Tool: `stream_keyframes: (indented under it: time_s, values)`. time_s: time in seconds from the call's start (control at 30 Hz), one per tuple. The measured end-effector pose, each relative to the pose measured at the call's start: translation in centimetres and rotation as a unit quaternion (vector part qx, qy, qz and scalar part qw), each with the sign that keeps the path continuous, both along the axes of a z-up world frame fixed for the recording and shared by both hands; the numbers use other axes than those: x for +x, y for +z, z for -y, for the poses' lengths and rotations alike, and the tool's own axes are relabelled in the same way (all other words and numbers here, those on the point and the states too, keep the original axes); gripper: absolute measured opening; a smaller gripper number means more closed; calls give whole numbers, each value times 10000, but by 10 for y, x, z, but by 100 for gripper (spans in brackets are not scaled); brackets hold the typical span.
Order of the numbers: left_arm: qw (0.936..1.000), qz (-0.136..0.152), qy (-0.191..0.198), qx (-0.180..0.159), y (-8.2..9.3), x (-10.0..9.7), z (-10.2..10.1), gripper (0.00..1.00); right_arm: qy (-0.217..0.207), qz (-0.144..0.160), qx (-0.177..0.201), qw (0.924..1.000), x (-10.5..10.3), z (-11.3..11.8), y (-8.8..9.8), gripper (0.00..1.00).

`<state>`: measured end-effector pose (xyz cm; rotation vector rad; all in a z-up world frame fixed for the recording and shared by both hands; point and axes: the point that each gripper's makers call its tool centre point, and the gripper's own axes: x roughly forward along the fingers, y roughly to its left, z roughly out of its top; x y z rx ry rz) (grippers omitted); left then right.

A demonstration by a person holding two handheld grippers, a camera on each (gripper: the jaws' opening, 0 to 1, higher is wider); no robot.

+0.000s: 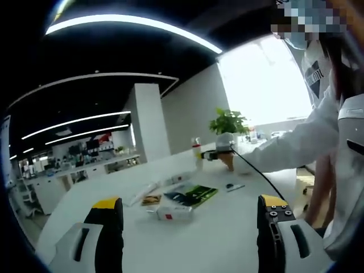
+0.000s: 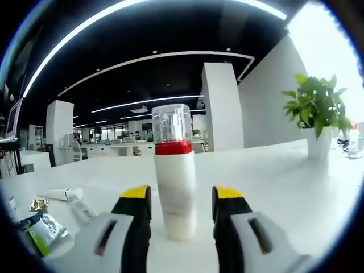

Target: Arrange the skincare products in the storage area until every visible bottle or jar stands upright without overlapping.

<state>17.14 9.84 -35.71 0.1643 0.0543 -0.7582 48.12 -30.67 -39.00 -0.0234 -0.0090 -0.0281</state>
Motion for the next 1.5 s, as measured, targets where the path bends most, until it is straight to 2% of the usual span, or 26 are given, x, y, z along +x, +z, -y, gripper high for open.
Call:
stream_keyframes:
  time_s: [0.27,0.43,0.77,1.03,1.3,1.5]
  values:
    - [10000,-7,42,-31,-1,-1,-5,100,-72,-74,-170,9998,9,-9,1,35]
    - [10000,-14,95,-19,-2,0,-9,100,-165,-185,-367,9990,10,-4,-5,28]
    - [10000,-24,90,-17,-5,-2,-7,100,8,-130,-449,9989,12,-1,-5,27]
    - [9999,-49,113,8,-7,-3,-7,100,172,-47,-368,9992,14,3,-6,27]
    - [9999,-55,118,23,-7,-3,-5,100,396,-69,-356,9986,12,3,-5,27]
    - [9999,-52,102,21,-7,-4,-3,100,394,-164,-408,9983,12,4,-6,29]
